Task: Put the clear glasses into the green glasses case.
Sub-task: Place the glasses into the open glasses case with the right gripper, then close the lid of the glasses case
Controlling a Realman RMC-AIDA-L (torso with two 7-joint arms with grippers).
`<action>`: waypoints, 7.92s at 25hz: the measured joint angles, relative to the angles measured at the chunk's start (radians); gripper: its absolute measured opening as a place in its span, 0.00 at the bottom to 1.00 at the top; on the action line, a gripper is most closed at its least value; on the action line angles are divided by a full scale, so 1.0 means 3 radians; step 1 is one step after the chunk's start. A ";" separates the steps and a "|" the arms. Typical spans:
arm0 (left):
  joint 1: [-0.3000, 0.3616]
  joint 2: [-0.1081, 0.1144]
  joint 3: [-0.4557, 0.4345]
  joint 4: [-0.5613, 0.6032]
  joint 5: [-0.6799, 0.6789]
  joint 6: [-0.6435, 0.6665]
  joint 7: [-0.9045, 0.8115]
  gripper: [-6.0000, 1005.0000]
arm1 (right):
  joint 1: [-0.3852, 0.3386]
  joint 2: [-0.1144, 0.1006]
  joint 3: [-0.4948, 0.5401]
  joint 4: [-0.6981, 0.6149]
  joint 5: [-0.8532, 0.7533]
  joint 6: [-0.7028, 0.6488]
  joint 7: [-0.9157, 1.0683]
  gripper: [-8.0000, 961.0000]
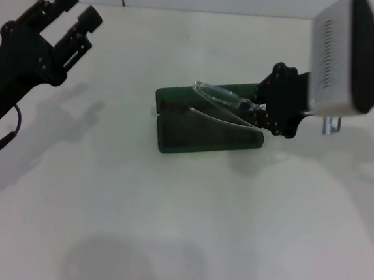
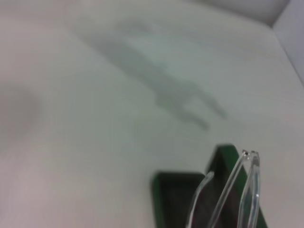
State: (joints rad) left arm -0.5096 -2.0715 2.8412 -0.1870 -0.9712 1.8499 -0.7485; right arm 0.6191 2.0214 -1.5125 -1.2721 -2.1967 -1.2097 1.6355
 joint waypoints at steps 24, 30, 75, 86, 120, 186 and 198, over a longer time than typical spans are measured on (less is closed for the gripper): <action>-0.0097 -0.0015 0.0004 0.0000 -0.0042 -0.0316 -0.0041 0.56 | -0.0216 0.0022 -0.1748 0.0142 -0.1089 0.1953 0.0053 0.13; -0.0131 -0.0028 0.0009 -0.0001 -0.0036 -0.0359 -0.0034 0.56 | -0.0260 0.0021 -0.1866 0.0216 -0.1199 0.2185 0.0051 0.13; -0.0179 -0.0026 0.0009 -0.0001 0.0010 -0.0450 -0.0045 0.56 | -0.0446 0.0022 -0.2044 0.0015 -0.1180 0.2499 -0.0083 0.50; -0.0163 -0.0013 0.0009 -0.0001 0.0011 -0.0450 -0.0045 0.56 | -0.0458 0.0011 -0.1986 -0.0110 -0.1196 0.2124 -0.0130 0.50; -0.0180 -0.0065 -0.0001 0.0481 -0.0408 -0.1188 0.0573 0.56 | -0.0381 0.0010 0.1333 0.2373 0.4090 -0.0159 -0.2905 0.50; -0.0785 -0.0011 0.0009 -0.0220 0.0411 -0.1824 -0.0953 0.86 | 0.0063 -0.0014 0.0659 0.1714 0.0797 0.0796 -0.0385 0.93; -0.0760 -0.0019 0.0009 -0.0215 0.0410 -0.1820 -0.0917 0.86 | 0.0042 0.0000 0.0643 0.1693 0.0875 0.0797 -0.0384 0.93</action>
State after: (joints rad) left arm -0.7375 -2.0771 2.8440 -0.2515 -0.8483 1.3040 -1.0235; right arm 0.6316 2.0214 -1.3195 -0.7641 -1.9343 -0.9707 1.5202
